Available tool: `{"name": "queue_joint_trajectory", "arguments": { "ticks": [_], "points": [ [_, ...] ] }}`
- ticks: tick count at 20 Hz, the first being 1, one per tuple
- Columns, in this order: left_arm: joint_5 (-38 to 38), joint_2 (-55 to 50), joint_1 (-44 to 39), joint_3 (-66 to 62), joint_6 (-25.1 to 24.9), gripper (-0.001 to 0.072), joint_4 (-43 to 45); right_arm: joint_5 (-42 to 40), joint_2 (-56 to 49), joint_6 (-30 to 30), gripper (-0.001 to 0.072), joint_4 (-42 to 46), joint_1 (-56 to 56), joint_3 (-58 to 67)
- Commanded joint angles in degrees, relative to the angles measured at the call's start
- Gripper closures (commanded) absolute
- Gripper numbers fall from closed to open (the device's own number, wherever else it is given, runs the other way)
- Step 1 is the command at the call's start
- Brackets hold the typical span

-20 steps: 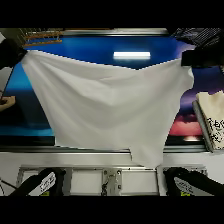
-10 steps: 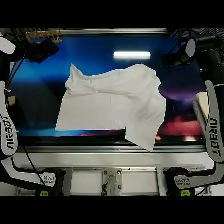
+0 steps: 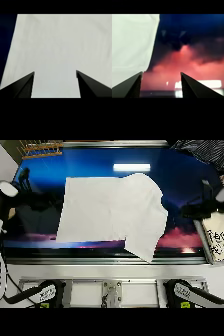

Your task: Fold the clothes and pants, and hang the long-sleeved shirts on hangers.

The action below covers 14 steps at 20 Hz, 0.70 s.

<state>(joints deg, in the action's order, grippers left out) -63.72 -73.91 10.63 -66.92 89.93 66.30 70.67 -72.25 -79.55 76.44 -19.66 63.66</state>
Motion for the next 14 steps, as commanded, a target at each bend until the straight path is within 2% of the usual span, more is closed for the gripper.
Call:
{"name": "queue_joint_trajectory", "arguments": {
  "ticks": [1, 4, 8, 12, 14],
  "points": [
    [1.9, 8.0, 0.4, 18.2, 1.0, 0.0149, -0.5, -6.7, 3.1, 5.5, 0.0223, -16.6, -11.5, -18.6],
    [4.7, 11.5, 0.3, 25.2, 4.1, 0.0149, -0.5, -14.2, 1.7, 8.3, 0.0222, -25.1, -12.2, -25.4],
    [7.4, 14.2, 0.3, 29.5, 6.6, 0.0149, -0.5, -17.6, -3.3, 10.8, 0.0222, -31.7, -7.1, -26.0],
    [7.4, 14.3, 0.3, 29.7, 6.7, 0.0149, -0.5, -20.8, -6.9, 10.8, 0.0223, -32.6, -1.5, -26.0],
    [8.0, 14.3, 0.4, 29.7, 8.4, 0.0149, -0.2, -22.4, -7.3, 10.8, 0.0229, -33.2, 0.5, -26.0]
  ]
}}
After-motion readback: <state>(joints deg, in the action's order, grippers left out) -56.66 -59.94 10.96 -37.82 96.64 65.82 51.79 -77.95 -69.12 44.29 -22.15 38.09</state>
